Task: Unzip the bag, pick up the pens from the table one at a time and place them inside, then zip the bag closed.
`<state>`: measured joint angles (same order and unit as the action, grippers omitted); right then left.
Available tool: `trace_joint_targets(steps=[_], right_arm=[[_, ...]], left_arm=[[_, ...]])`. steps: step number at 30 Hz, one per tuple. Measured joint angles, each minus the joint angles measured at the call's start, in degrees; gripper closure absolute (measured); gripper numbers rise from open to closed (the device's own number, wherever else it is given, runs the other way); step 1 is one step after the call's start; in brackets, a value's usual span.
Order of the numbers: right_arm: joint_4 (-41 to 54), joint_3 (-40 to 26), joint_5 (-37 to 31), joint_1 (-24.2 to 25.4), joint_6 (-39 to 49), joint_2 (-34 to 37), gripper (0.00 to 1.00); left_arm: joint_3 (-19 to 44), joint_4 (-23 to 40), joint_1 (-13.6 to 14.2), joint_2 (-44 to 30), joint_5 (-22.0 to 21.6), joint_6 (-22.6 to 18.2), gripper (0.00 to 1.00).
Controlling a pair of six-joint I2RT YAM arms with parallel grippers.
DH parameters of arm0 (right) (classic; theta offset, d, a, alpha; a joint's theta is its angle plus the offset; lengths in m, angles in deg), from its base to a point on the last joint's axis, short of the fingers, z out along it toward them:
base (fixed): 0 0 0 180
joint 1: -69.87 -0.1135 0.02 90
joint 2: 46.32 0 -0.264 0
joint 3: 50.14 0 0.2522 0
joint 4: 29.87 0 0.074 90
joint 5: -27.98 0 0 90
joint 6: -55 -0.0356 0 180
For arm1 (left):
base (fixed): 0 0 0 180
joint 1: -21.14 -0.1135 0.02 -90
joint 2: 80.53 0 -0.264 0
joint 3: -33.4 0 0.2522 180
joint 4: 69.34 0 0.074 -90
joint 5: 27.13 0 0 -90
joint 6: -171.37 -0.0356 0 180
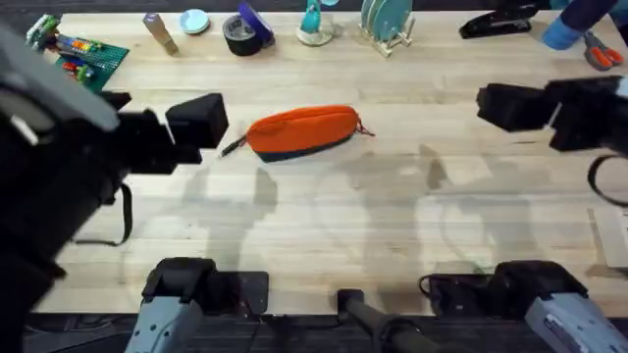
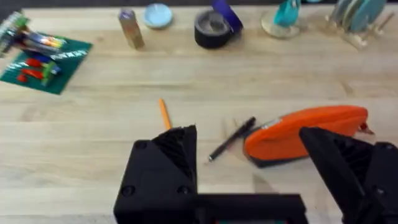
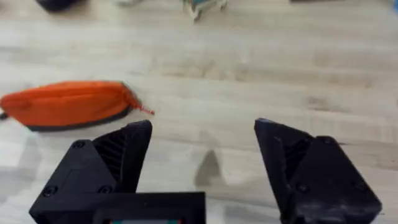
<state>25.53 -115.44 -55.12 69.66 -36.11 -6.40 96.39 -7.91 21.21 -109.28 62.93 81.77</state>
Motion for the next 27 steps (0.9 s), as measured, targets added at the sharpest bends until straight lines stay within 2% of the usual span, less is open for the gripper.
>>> trace_joint_targets(steps=[7, 13, 17, 24, 27], right_arm=[[7.2, -10.0, 1.4, 0.0, -0.2, 14.9, 0.006], [7.7, -13.3, 1.7, 0.0, -0.2, 24.3, 0.006], [7.8, -13.3, 1.7, 0.0, -0.2, 26.9, 0.005], [7.8, -13.4, 1.7, 0.0, -0.2, 27.1, 0.006], [7.8, -13.4, 1.7, 0.0, -0.2, 27.1, 0.006]], left_arm=[[5.4, 4.1, 0.0, -11.9, 2.1, 0.0, 0.007], [6.2, 3.5, 0.0, -19.2, 3.4, 0.0, 0.007], [6.2, 3.0, 0.0, -21.5, 3.4, 0.0, 0.007], [6.2, 2.7, 0.0, -22.8, 3.4, 0.0, 0.008], [6.2, 2.7, 0.0, -22.8, 3.5, -1.9, 0.007]])
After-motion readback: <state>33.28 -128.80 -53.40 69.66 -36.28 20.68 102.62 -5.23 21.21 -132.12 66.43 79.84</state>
